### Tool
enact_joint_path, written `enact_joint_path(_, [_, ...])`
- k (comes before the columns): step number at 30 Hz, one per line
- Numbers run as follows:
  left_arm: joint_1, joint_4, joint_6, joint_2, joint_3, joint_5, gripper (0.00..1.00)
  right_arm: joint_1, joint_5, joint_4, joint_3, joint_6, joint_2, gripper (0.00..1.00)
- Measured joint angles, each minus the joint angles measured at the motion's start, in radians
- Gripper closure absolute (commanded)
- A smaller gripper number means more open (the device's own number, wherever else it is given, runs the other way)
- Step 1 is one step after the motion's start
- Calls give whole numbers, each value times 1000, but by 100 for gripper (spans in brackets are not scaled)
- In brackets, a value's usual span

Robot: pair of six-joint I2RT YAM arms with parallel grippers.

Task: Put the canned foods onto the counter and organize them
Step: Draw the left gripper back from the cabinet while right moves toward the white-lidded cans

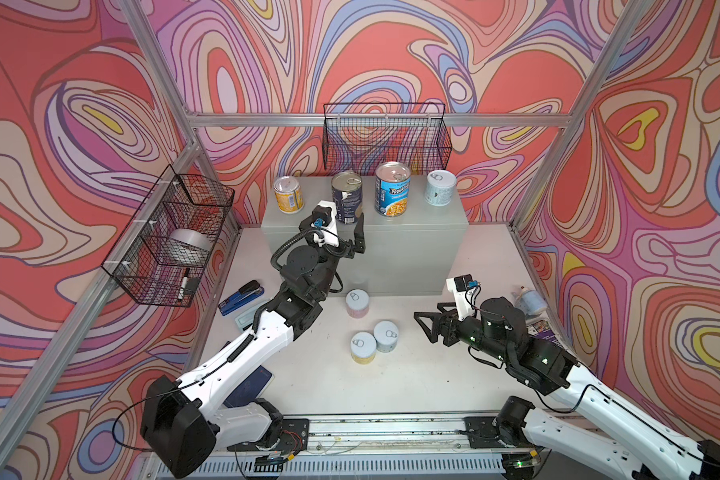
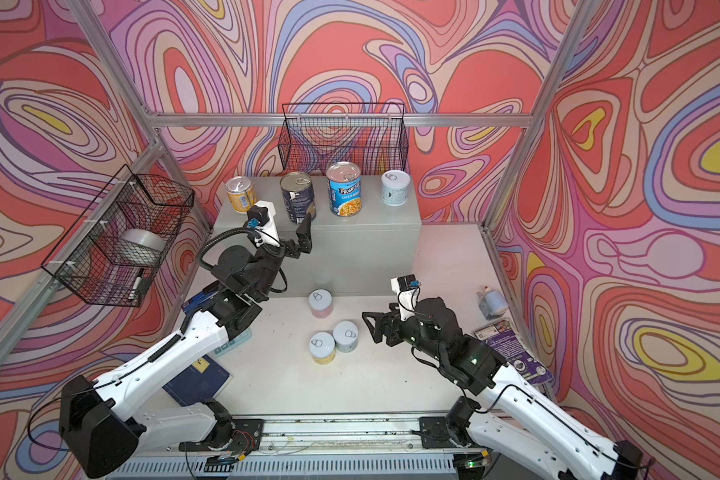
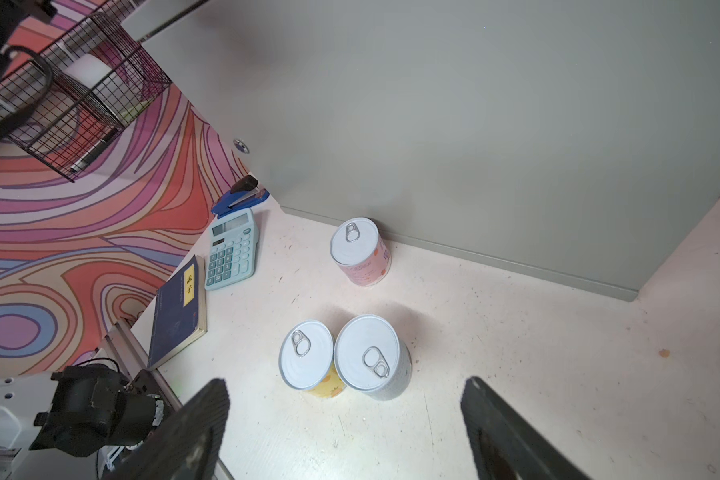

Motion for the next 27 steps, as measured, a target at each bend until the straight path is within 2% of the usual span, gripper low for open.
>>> enact_joint_path(10, [-54,-74,-12,-158,-87,-46,0,0,-6,21,2,45,41,10])
enact_joint_path(16, [-74,-180,-42,-266,-129,-92,0,0,-7,20,2,80,72,10])
enact_joint_path(23, [-83,-436,-140,-526,-286,-208,0,0,-9,-15,8,100,266,12])
enact_joint_path(27, [-83,-587,-184,-634,-307,-255,0,12,-34,18,-18,121,364,12])
